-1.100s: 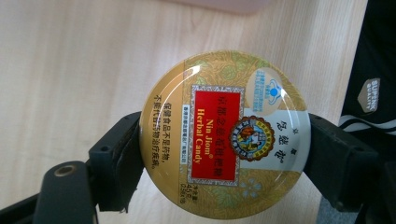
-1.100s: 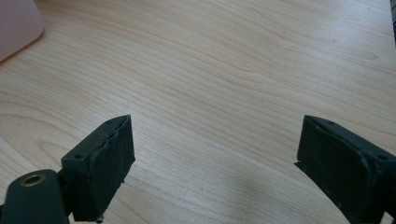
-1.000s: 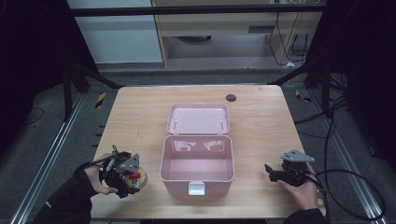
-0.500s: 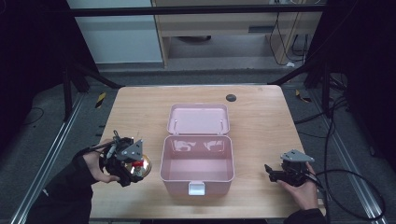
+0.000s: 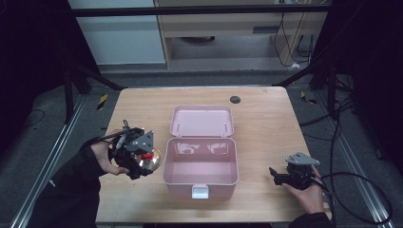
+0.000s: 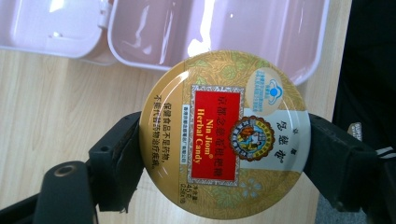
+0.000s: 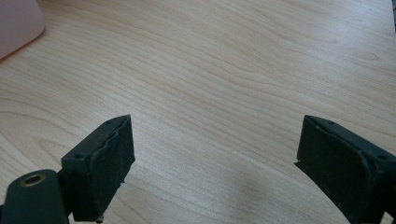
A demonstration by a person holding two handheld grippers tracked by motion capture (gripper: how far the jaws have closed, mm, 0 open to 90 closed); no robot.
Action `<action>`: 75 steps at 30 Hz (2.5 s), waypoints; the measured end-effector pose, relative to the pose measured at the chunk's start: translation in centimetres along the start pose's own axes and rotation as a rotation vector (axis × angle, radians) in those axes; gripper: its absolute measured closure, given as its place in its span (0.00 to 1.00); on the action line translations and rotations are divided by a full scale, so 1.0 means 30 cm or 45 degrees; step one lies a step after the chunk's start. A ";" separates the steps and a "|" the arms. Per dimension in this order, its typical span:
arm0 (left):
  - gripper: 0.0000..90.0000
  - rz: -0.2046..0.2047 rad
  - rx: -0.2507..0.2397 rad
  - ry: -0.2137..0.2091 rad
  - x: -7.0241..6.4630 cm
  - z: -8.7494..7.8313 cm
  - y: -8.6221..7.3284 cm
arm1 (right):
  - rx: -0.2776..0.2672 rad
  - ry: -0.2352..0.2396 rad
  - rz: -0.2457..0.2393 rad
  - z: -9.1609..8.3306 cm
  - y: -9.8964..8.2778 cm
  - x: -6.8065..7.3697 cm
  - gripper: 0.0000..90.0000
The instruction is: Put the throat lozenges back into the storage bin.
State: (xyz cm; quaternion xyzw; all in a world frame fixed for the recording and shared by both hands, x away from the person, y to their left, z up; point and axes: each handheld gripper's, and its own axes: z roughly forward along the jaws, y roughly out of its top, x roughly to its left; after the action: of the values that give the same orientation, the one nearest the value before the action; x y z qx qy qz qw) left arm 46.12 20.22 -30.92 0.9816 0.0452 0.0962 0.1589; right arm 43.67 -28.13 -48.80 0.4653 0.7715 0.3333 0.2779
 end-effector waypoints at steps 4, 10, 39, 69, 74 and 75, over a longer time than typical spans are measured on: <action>0.22 0.008 -0.010 -0.002 0.007 0.001 0.026 | -0.001 0.000 0.000 0.000 0.000 0.000 0.13; 0.22 0.032 -0.022 -0.008 0.014 0.016 0.074 | -0.003 0.001 -0.004 0.000 0.000 0.000 0.13; 0.22 0.089 -0.023 -0.072 0.032 0.165 0.197 | 0.009 -0.003 -0.014 0.003 -0.002 0.001 0.12; 0.22 0.091 0.048 -0.131 0.017 0.324 0.162 | 0.028 -0.004 -0.039 0.014 -0.005 0.006 0.11; 0.22 0.078 0.057 -0.141 0.015 0.341 0.154 | 0.031 -0.002 -0.041 0.015 -0.005 0.006 0.11; 0.22 0.078 0.057 -0.141 0.015 0.341 0.154 | 0.031 -0.002 -0.041 0.015 -0.005 0.006 0.11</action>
State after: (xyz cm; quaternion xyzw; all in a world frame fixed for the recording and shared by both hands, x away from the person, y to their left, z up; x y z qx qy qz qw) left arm 48.92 12.80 -38.87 0.9896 0.0085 0.0455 0.1363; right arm 43.84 -27.89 -49.21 0.4564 0.7826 0.3190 0.2783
